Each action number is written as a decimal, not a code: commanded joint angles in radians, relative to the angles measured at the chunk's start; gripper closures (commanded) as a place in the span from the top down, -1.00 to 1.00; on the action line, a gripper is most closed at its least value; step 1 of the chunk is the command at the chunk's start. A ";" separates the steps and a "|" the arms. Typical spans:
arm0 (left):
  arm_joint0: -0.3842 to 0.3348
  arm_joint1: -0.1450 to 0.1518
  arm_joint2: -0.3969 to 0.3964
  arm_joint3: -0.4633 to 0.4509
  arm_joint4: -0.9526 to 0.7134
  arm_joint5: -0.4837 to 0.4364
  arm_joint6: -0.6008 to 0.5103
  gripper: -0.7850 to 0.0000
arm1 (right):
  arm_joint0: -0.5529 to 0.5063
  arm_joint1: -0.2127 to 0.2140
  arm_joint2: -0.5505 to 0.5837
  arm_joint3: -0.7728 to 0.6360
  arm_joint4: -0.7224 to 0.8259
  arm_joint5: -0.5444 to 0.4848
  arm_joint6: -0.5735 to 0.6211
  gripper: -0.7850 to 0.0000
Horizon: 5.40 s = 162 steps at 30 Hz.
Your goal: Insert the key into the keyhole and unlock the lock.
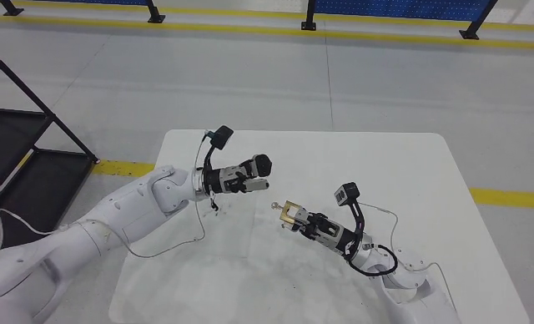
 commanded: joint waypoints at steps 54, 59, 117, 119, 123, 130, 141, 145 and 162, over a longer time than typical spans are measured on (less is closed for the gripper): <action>0.001 -0.069 -0.147 0.047 -0.768 0.642 -1.154 1.00 | 0.000 0.000 0.000 0.000 0.000 0.000 0.000 -1.00; 0.011 -0.086 -0.162 0.071 -0.799 0.689 -1.186 1.00 | 0.000 0.000 0.000 0.000 0.000 0.000 0.000 -1.00; 0.122 -0.183 -0.385 0.124 -0.693 0.772 -1.313 -1.00 | 0.000 0.000 0.000 0.000 0.000 0.000 0.000 -1.00; 0.124 -0.186 -0.389 0.122 -0.688 0.777 -1.312 -1.00 | 0.000 0.000 0.000 0.000 0.000 0.000 0.000 -1.00; 0.127 -0.193 -0.393 0.122 -0.681 0.787 -1.314 -1.00 | 0.000 0.000 0.000 0.000 0.000 0.000 0.000 -1.00; 0.129 -0.206 -0.399 0.130 -0.660 0.789 -1.316 -1.00 | 0.000 0.000 0.000 0.000 0.000 0.000 0.000 -1.00; 0.152 -0.213 -0.436 0.132 -0.618 0.713 -1.323 -1.00 | 0.000 0.000 0.000 0.000 0.000 0.000 0.000 -1.00; 0.160 -0.214 -0.449 0.127 -0.605 0.691 -1.336 -1.00 | 0.000 0.000 0.000 0.000 0.000 0.000 0.000 -1.00; 0.185 -0.227 -0.485 0.103 -0.562 0.643 -1.339 -1.00 | 0.000 0.000 0.000 0.000 0.000 0.000 0.000 -1.00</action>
